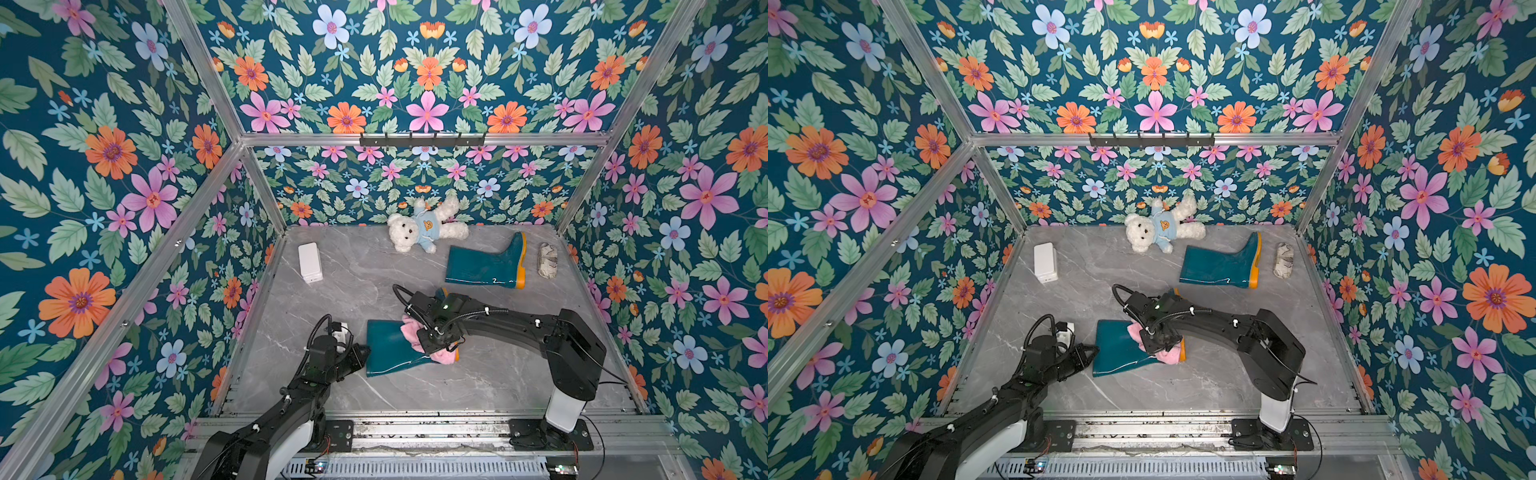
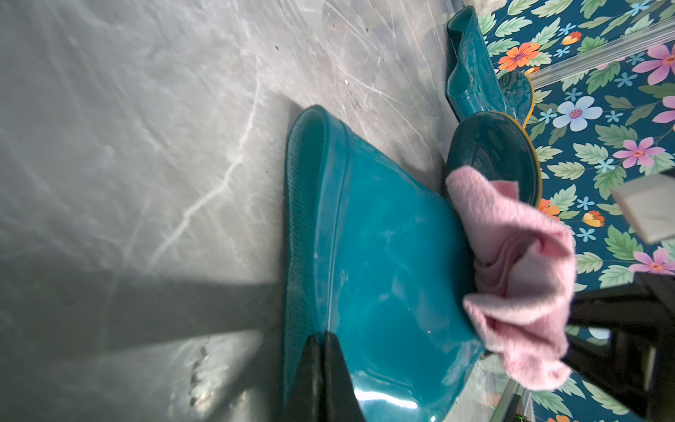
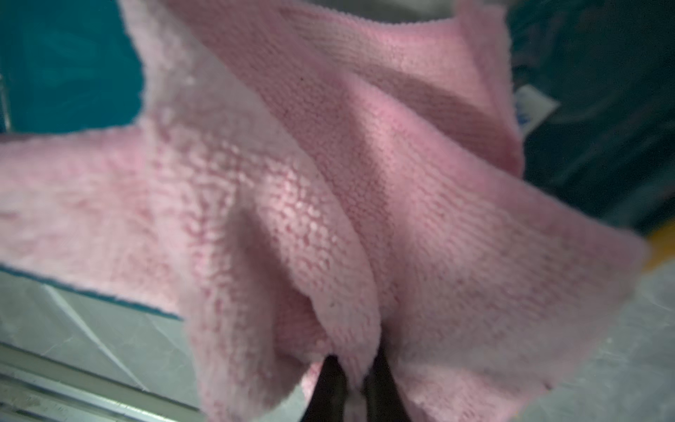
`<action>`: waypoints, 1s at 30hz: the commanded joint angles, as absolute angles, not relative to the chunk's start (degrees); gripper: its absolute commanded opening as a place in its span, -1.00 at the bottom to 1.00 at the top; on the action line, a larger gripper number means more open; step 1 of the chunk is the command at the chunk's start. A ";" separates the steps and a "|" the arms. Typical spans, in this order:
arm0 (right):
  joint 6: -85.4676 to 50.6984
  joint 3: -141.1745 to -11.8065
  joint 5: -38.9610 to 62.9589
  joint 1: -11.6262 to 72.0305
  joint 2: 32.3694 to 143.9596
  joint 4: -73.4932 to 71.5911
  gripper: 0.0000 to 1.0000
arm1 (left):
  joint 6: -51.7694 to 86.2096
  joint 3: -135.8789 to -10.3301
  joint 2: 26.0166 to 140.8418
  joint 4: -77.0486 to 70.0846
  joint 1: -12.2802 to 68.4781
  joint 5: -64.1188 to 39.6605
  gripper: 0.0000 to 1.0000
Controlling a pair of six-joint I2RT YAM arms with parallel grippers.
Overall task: Wipe the rubber boots with a cloth
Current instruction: Wipe the dirt off the rubber boot.
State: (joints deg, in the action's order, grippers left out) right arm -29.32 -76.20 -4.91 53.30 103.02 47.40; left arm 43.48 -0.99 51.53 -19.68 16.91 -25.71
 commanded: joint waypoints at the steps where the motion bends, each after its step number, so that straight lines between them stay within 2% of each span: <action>1: -27.51 -77.26 -9.93 51.35 103.13 50.06 -1.00 | 43.47 -1.01 51.69 -20.21 16.83 -24.79 -1.00; 12: -21.11 -90.61 -12.66 45.01 110.37 52.21 -1.00 | 43.51 -1.01 52.85 -20.77 16.79 -24.87 -1.00; 23: -16.35 -109.53 -14.11 39.84 124.95 59.14 -1.00 | 43.42 -1.23 54.23 -21.44 16.77 -24.89 -1.00; 30: -16.31 -110.41 -13.71 39.29 125.71 59.77 -1.00 | 43.44 -1.15 53.88 -21.25 16.77 -24.83 -1.00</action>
State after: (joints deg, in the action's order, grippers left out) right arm -17.15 -110.69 -11.99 39.44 126.04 57.25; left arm 43.48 -1.02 54.00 -21.47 16.88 -25.93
